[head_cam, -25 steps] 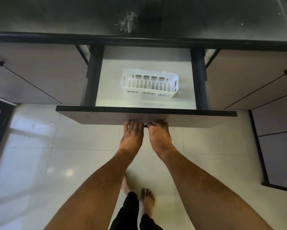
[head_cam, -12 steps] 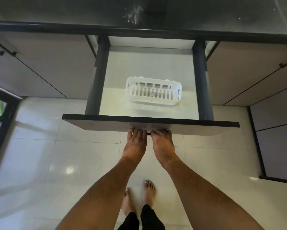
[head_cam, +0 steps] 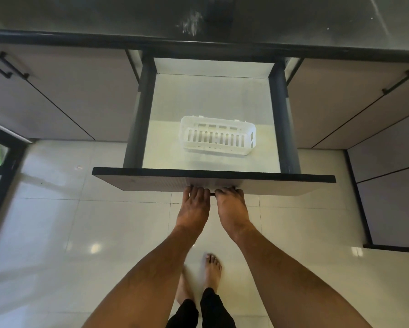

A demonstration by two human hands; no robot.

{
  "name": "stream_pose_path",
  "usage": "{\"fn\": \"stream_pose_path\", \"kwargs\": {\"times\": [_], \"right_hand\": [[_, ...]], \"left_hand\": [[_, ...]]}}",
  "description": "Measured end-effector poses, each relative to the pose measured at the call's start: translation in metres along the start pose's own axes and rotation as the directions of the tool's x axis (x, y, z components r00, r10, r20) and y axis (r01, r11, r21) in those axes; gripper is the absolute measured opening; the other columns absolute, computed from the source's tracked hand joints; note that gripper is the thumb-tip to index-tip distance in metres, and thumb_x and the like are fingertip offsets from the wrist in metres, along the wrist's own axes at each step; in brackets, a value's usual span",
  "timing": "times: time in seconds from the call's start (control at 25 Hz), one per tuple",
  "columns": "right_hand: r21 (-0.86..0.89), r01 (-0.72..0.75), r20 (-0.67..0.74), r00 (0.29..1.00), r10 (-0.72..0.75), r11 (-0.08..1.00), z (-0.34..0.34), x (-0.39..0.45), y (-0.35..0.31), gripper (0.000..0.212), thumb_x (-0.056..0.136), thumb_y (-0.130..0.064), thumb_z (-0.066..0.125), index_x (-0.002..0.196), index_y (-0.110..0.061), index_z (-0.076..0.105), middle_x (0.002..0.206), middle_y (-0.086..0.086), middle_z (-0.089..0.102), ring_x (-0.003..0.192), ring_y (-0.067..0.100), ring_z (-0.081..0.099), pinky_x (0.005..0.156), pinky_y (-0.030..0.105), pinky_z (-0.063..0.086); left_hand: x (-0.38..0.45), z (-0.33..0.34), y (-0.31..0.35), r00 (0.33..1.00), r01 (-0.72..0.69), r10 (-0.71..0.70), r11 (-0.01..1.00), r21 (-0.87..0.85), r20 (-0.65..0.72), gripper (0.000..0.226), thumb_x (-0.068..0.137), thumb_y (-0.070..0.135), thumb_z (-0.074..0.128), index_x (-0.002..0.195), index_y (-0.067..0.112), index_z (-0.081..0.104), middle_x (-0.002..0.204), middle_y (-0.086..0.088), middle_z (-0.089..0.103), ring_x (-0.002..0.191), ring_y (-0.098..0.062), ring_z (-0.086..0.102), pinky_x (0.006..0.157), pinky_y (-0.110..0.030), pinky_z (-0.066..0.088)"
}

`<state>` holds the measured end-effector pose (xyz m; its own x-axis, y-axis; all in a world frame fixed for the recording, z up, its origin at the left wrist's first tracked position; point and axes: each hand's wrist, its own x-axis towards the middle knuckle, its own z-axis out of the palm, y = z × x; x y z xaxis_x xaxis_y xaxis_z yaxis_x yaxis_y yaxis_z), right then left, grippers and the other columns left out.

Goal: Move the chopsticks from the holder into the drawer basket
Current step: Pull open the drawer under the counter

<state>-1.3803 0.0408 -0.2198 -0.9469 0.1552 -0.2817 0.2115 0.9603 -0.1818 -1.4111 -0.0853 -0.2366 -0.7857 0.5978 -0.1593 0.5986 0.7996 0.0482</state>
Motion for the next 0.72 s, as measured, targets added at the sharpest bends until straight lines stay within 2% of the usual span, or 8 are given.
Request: {"fn": "stream_pose_path", "kwargs": {"times": [0.16, 0.28, 0.44, 0.52, 0.6, 0.72], "right_hand": [[-0.019, 0.021, 0.013, 1.000, -0.021, 1.000, -0.005, -0.008, -0.002, 0.041, 0.096, -0.019, 0.064, 0.136, -0.017, 0.054, 0.138, 0.006, 0.058, 0.129, 0.026, 0.053, 0.115, 0.040, 0.038], [-0.016, 0.026, -0.045, 0.999, -0.027, 1.000, -0.014, -0.020, -0.007, 0.041, 0.096, -0.024, 0.066, 0.135, -0.014, 0.057, 0.136, 0.009, 0.061, 0.126, 0.028, 0.057, 0.111, 0.041, 0.043], [-0.010, 0.069, -0.217, 0.974, -0.070, 0.998, -0.040, -0.039, -0.006, 0.041, 0.087, -0.022, 0.078, 0.123, -0.005, 0.067, 0.119, 0.016, 0.070, 0.108, 0.032, 0.069, 0.101, 0.041, 0.053], [-0.008, 0.088, -0.319, 0.944, -0.086, 0.996, -0.058, -0.047, -0.002, 0.049, 0.083, -0.021, 0.082, 0.125, -0.001, 0.067, 0.119, 0.018, 0.071, 0.109, 0.033, 0.070, 0.102, 0.040, 0.051], [-0.022, 0.103, -0.390, 0.915, -0.103, 0.994, -0.077, -0.050, 0.005, 0.051, 0.087, -0.020, 0.078, 0.131, 0.001, 0.062, 0.125, 0.020, 0.068, 0.116, 0.035, 0.067, 0.106, 0.041, 0.046], [-0.077, 0.064, -0.419, 0.903, -0.091, 0.995, -0.108, -0.042, 0.015, 0.050, 0.101, -0.027, 0.057, 0.141, 0.002, 0.051, 0.137, 0.022, 0.060, 0.129, 0.037, 0.057, 0.113, 0.046, 0.044]], "left_hand": [[-0.002, -0.007, -0.003, 1.000, -0.012, 0.012, 1.000, -0.003, 0.021, 0.062, 0.094, 0.018, 0.067, 0.147, 0.006, 0.039, 0.145, -0.017, 0.048, 0.142, -0.035, 0.038, 0.124, -0.047, 0.005], [-0.012, -0.018, -0.005, 0.999, -0.047, 0.047, 0.999, 0.007, -0.004, 0.053, 0.097, 0.023, 0.063, 0.145, 0.006, 0.046, 0.145, -0.018, 0.052, 0.141, -0.036, 0.042, 0.124, -0.049, 0.014], [-0.020, -0.045, -0.007, 0.982, -0.133, 0.135, 0.991, 0.027, -0.131, 0.037, 0.099, 0.029, 0.060, 0.129, 0.008, 0.056, 0.128, -0.016, 0.062, 0.122, -0.034, 0.056, 0.118, -0.047, 0.030], [-0.018, -0.064, -0.006, 0.961, -0.168, 0.167, 0.986, 0.015, -0.221, 0.039, 0.100, 0.031, 0.055, 0.130, 0.006, 0.054, 0.125, -0.016, 0.062, 0.118, -0.034, 0.058, 0.115, -0.047, 0.035], [-0.011, -0.085, -0.006, 0.939, -0.185, 0.182, 0.983, 0.018, -0.290, 0.043, 0.103, 0.033, 0.048, 0.134, 0.003, 0.050, 0.128, -0.017, 0.061, 0.121, -0.035, 0.056, 0.116, -0.047, 0.035], [0.006, -0.119, -0.006, 0.933, -0.130, 0.126, 0.991, 0.010, -0.337, 0.046, 0.108, 0.034, 0.036, 0.139, 0.002, 0.044, 0.137, -0.021, 0.055, 0.130, -0.037, 0.048, 0.121, -0.047, 0.025]]}}
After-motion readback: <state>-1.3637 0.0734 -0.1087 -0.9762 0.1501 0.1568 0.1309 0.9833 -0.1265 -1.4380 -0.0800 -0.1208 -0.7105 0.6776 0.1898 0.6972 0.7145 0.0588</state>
